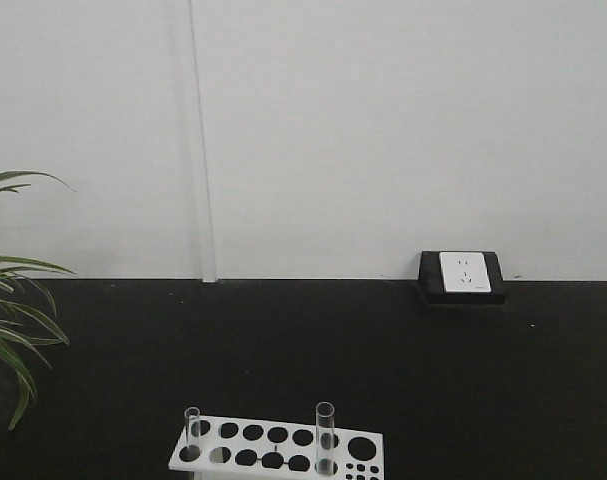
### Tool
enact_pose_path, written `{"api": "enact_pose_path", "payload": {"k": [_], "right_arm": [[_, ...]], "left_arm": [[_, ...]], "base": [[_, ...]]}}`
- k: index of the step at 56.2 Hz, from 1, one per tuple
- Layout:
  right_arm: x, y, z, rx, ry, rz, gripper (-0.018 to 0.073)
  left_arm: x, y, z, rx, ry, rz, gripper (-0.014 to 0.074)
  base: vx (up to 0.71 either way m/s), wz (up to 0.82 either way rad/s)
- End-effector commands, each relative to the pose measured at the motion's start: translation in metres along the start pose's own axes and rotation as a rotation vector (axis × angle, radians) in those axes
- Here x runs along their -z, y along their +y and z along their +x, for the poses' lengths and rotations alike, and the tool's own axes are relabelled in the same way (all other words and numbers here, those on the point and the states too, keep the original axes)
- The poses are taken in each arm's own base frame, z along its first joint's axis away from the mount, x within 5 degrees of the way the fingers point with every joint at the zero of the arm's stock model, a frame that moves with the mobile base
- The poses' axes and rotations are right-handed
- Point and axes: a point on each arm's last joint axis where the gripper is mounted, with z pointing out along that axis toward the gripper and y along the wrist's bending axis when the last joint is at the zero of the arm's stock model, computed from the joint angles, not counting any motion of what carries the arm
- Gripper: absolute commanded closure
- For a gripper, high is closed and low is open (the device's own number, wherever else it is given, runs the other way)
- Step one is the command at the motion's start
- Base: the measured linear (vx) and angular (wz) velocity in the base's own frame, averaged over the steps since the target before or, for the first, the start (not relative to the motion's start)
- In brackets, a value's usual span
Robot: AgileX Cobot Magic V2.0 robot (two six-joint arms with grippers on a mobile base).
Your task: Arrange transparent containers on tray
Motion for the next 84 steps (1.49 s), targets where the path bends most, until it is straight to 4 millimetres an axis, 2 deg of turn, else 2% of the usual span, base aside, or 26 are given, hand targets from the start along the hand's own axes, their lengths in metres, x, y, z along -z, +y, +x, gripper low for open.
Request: {"api": "enact_pose_path", "payload": {"k": [1, 11, 19, 28, 40, 46, 61, 77, 84], "right_arm": [[0.002, 0.001, -0.023, -0.034, -0.158, -0.005, -0.0165], [-0.004, 0.005, -0.014, -0.027, -0.123, -0.032, -0.0121], [-0.005, 0.027, 0.011, 0.077, -0.082, -0.176, -0.0064], [0.004, 0.054, 0.047, 0.184, -0.053, -0.369, -0.0006], [0.010, 0.075, 0.086, 0.166, -0.003, -0.509, 0.0007], [0.005, 0.080, 0.096, 0.164, 0.026, -0.528, 0.0007], [-0.006, 0.089, 0.101, 0.137, -0.049, -0.556, 0.0007], [-0.010, 0.092, 0.103, 0.139, -0.067, -0.570, 0.0007], [-0.010, 0.092, 0.103, 0.140, -0.067, -0.571, 0.0007]], "left_arm": [[0.003, 0.000, -0.028, 0.036, -0.186, 0.005, 0.0052], [0.002, 0.000, -0.028, 0.086, -0.216, 0.010, 0.0052], [0.002, -0.004, -0.013, 0.009, -0.216, 0.038, 0.0052], [0.006, -0.022, 0.026, -0.128, -0.162, 0.169, 0.0052], [0.005, -0.035, 0.083, 0.011, 0.001, 0.287, 0.0052], [-0.007, -0.042, 0.101, 0.003, 0.030, 0.350, 0.0052], [-0.052, -0.057, 0.146, 0.091, 0.067, 0.459, 0.0052], [-0.100, -0.065, 0.169, 0.096, 0.046, 0.491, 0.0052], [-0.114, -0.067, 0.178, 0.098, 0.063, 0.493, 0.0052]], "base": [[0.00, 0.00], [0.00, 0.00], [0.00, 0.00], [0.00, 0.00], [0.00, 0.00], [0.00, 0.00], [0.00, 0.00], [0.00, 0.00], [0.00, 0.00]]}}
